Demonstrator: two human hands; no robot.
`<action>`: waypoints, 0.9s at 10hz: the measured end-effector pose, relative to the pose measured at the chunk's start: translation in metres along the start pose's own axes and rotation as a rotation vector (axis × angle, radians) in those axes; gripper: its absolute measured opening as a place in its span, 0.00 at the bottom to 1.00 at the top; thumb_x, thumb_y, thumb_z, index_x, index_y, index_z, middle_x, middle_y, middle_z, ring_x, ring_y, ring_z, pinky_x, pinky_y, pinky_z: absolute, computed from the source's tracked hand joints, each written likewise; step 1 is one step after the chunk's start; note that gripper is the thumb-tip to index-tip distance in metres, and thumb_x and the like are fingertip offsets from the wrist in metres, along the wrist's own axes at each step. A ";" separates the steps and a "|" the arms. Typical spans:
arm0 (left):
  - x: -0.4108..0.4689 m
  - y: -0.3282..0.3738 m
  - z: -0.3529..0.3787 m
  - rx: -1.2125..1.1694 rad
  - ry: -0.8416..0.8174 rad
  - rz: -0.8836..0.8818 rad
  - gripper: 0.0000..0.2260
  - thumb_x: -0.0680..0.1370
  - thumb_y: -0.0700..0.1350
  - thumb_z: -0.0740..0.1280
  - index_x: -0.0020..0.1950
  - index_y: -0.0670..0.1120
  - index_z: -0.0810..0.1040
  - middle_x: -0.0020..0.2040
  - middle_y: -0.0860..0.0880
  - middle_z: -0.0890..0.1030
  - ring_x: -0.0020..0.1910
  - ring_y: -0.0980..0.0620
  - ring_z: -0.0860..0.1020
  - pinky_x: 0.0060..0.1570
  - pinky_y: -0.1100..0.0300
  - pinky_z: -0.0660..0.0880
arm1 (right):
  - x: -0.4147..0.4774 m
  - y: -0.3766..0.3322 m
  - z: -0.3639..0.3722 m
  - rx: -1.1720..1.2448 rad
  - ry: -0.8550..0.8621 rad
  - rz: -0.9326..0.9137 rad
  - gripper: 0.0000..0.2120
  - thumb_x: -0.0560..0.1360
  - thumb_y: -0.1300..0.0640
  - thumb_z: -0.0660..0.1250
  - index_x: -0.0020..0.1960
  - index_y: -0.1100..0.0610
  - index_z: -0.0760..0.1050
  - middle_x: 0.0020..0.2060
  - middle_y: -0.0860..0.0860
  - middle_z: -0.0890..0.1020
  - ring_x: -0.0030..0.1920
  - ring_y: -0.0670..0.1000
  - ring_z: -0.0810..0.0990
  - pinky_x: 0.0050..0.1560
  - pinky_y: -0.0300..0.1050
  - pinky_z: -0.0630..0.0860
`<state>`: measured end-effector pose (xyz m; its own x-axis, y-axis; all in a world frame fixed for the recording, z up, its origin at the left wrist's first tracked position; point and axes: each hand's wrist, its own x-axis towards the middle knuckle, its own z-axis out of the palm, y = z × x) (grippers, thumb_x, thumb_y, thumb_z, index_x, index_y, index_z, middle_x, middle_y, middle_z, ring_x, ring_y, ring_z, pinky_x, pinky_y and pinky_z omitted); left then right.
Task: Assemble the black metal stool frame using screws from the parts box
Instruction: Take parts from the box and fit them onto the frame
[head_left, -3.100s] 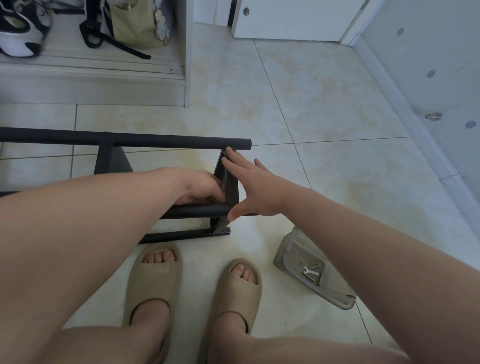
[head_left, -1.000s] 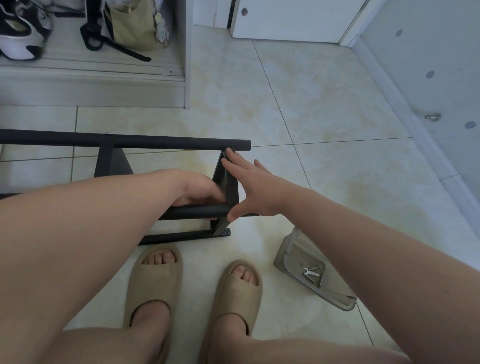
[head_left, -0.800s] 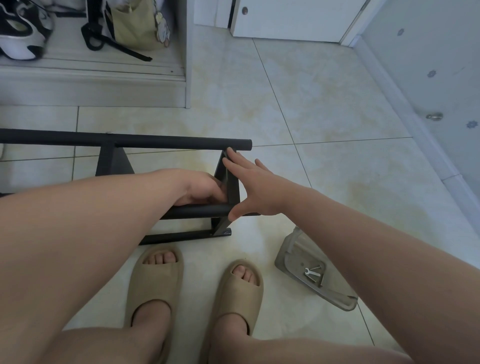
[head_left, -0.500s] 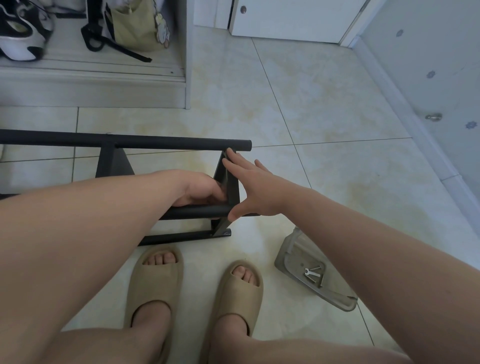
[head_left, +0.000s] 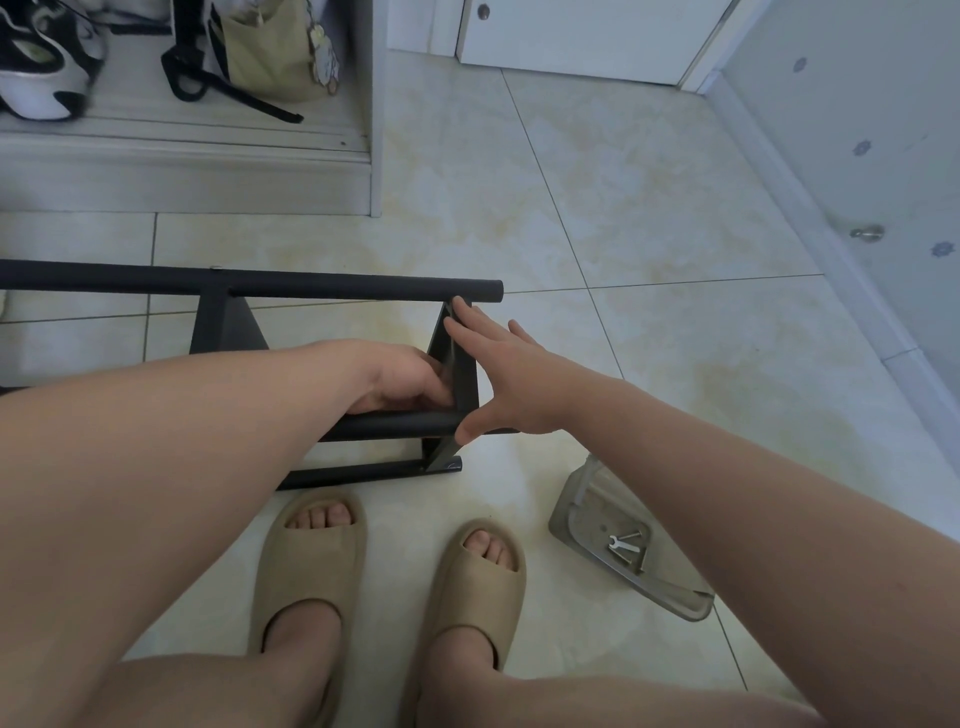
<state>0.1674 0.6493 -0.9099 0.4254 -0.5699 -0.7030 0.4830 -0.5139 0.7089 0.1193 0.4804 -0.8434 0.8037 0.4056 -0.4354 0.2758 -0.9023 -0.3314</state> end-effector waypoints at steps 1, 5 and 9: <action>-0.001 0.000 0.000 -0.020 -0.004 0.008 0.10 0.77 0.30 0.64 0.48 0.42 0.81 0.43 0.44 0.85 0.44 0.45 0.83 0.51 0.54 0.78 | 0.000 0.000 0.000 0.004 -0.003 0.002 0.60 0.68 0.41 0.79 0.83 0.55 0.42 0.81 0.48 0.37 0.81 0.45 0.38 0.80 0.51 0.37; -0.007 0.003 0.003 0.016 -0.038 -0.073 0.07 0.79 0.37 0.64 0.51 0.40 0.82 0.48 0.40 0.83 0.48 0.43 0.80 0.59 0.49 0.75 | -0.001 0.000 0.000 -0.008 0.000 0.001 0.60 0.68 0.41 0.79 0.83 0.55 0.42 0.82 0.48 0.37 0.81 0.45 0.38 0.80 0.52 0.37; -0.005 0.001 0.000 -0.008 0.005 -0.001 0.10 0.77 0.31 0.64 0.48 0.41 0.83 0.44 0.43 0.85 0.49 0.42 0.81 0.64 0.47 0.74 | 0.000 0.000 -0.001 -0.001 -0.005 0.003 0.60 0.68 0.41 0.79 0.83 0.55 0.42 0.82 0.48 0.37 0.81 0.45 0.38 0.80 0.52 0.37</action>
<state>0.1652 0.6515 -0.9057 0.4290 -0.5663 -0.7037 0.4891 -0.5093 0.7080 0.1200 0.4807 -0.8428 0.8016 0.4041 -0.4406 0.2742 -0.9034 -0.3297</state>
